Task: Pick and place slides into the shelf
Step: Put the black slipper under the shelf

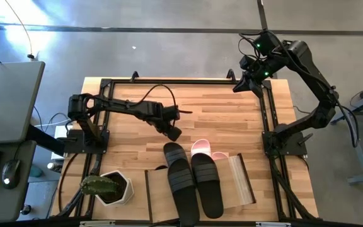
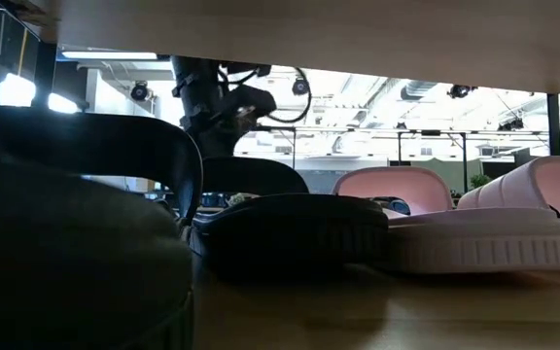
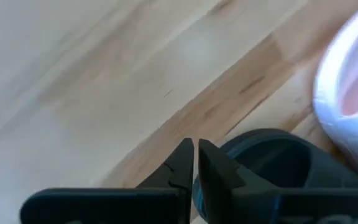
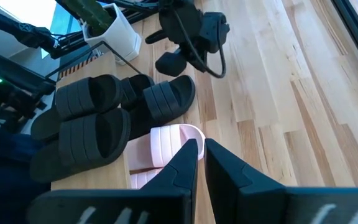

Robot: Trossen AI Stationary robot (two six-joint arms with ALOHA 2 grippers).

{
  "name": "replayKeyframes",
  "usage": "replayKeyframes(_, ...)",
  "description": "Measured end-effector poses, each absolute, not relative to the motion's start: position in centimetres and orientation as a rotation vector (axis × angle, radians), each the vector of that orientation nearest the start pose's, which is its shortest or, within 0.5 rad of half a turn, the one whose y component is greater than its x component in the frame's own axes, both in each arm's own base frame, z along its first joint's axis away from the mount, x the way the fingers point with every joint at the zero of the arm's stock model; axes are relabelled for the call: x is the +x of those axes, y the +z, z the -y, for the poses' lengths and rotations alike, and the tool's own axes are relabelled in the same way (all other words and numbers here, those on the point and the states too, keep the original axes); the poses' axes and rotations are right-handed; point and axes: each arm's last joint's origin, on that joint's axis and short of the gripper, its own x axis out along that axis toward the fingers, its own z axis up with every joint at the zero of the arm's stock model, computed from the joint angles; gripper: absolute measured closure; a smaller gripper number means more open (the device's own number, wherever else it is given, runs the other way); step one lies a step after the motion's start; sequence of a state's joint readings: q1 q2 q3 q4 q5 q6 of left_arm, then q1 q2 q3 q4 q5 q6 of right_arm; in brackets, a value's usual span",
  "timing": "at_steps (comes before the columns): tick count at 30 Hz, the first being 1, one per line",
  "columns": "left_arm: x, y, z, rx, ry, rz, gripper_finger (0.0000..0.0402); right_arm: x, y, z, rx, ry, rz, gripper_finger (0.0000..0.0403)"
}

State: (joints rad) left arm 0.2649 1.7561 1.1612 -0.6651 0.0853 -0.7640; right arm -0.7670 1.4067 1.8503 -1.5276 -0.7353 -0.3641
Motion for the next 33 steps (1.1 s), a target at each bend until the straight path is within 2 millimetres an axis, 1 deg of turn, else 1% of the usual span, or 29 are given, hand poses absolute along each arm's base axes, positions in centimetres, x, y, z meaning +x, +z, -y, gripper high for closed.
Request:
replayKeyframes(4,32.0,17.3,-7.7,-0.938,0.661,-1.145,0.0399,16.8,44.4,13.5,0.407,0.108,-0.771,0.0382)
replayKeyframes(6,32.1,17.0,-7.1,-0.946,0.654,-1.141,0.0397,16.8,44.5,13.5,0.415,0.104,-0.771,0.0382)
replayKeyframes(10,32.9,16.9,-6.0,-0.979,0.59,-1.087,0.0398,16.8,44.5,13.5,0.415,0.104,-0.771,0.0382)
replayKeyframes(17,33.6,14.6,-4.4,-1.03,0.572,-1.171,0.0398,16.8,44.4,13.5,0.416,0.104,-0.772,0.0382)
replayKeyframes(19,34.0,14.2,-3.9,-1.031,0.541,-1.173,0.04,16.8,44.4,13.5,0.416,0.104,-0.772,0.0382)
replayKeyframes(23,34.8,14.3,-2.9,-1.024,0.468,-1.125,0.04,16.8,44.4,13.5,0.417,0.103,-0.775,0.0382)
replayKeyframes(26,35.1,14.4,-2.1,-1.023,0.419,-1.13,0.0401,16.8,44.4,13.5,0.417,0.103,-0.775,0.0382)
replayKeyframes(33,35.3,14.6,0.0,-1.02,0.394,-1.144,0.0401,16.7,44.4,13.5,0.418,0.103,-0.776,0.0382)
